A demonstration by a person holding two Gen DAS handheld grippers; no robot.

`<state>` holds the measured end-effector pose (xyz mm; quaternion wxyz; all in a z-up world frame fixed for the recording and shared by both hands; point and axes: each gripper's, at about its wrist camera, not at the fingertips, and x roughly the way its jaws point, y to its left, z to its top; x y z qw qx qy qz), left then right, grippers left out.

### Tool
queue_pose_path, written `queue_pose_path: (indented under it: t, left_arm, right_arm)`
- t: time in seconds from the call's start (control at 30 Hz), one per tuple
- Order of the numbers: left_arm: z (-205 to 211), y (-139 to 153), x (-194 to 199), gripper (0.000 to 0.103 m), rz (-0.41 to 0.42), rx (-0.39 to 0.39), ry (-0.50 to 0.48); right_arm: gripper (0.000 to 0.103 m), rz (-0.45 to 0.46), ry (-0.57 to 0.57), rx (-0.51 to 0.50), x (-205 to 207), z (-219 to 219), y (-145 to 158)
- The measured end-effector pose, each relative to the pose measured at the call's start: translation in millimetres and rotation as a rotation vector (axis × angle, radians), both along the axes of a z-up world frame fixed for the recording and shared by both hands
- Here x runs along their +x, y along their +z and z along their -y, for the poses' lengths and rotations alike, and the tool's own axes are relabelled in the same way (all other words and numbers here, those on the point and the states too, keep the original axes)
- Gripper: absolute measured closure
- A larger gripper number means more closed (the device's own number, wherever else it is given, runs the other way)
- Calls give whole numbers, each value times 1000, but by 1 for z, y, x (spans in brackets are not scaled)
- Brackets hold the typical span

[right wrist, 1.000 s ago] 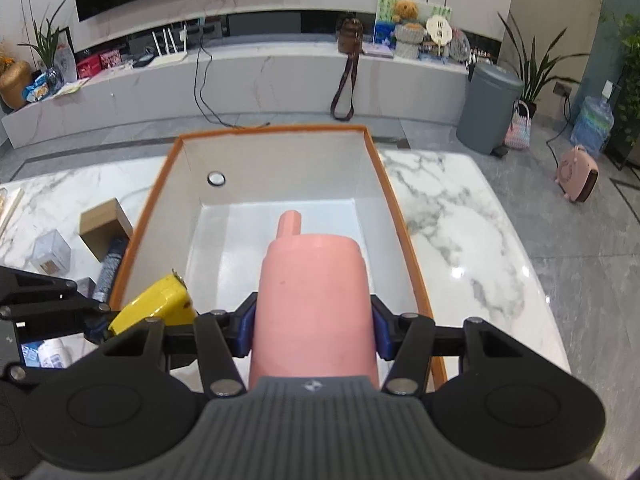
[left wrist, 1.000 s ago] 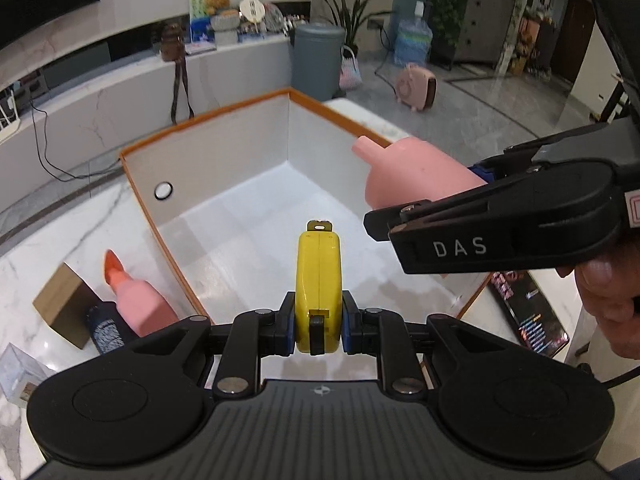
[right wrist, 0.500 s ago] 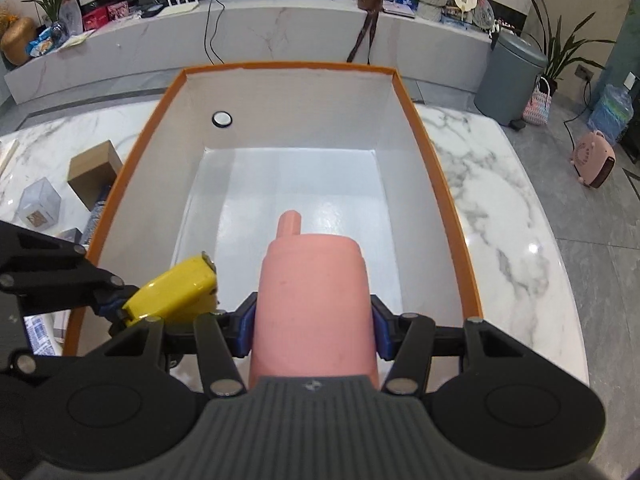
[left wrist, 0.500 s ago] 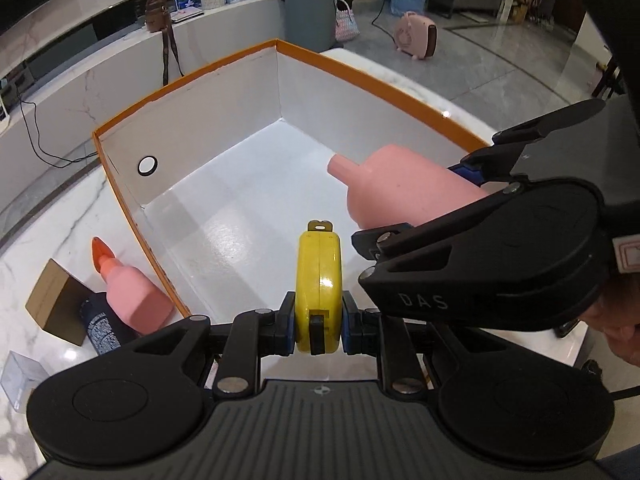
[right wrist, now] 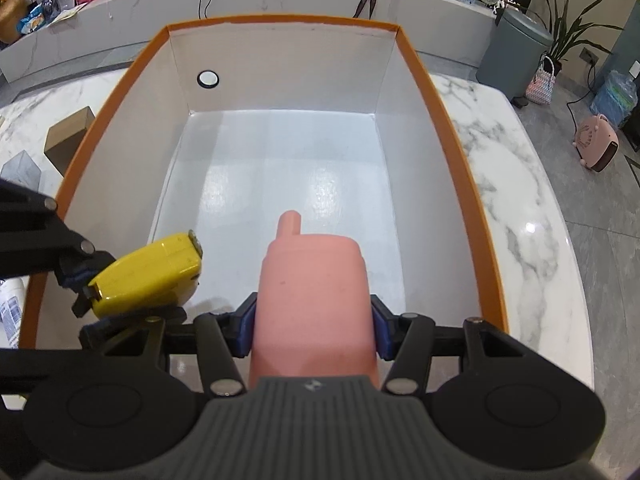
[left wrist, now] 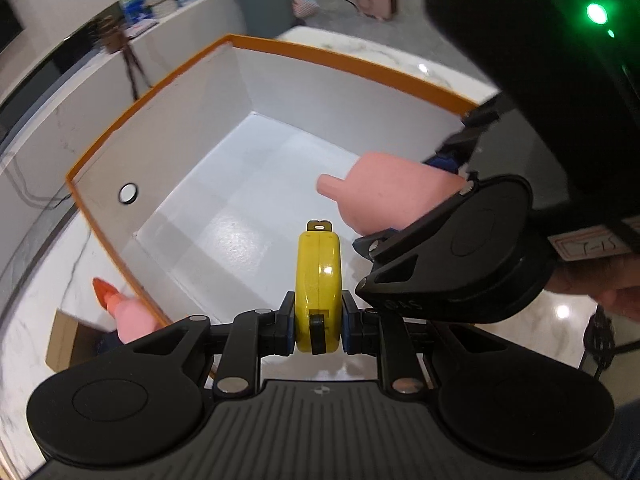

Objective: Organize rigid objects
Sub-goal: 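Lower the tape measure into the orange box and open the left tool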

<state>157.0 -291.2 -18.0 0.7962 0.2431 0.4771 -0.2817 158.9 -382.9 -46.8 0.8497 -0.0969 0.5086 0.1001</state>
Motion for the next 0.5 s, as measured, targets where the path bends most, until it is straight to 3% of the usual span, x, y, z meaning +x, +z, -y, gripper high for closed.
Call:
queue_pose_path:
  t: [0.23, 0.5]
  left_arm:
    - [8, -14, 21, 80, -120, 102, -156]
    - [7, -33, 23, 80, -162, 119, -173]
  right_arm:
    - [47, -31, 13, 1, 2, -1, -8]
    - [47, -79, 30, -18, 3, -3, -15]
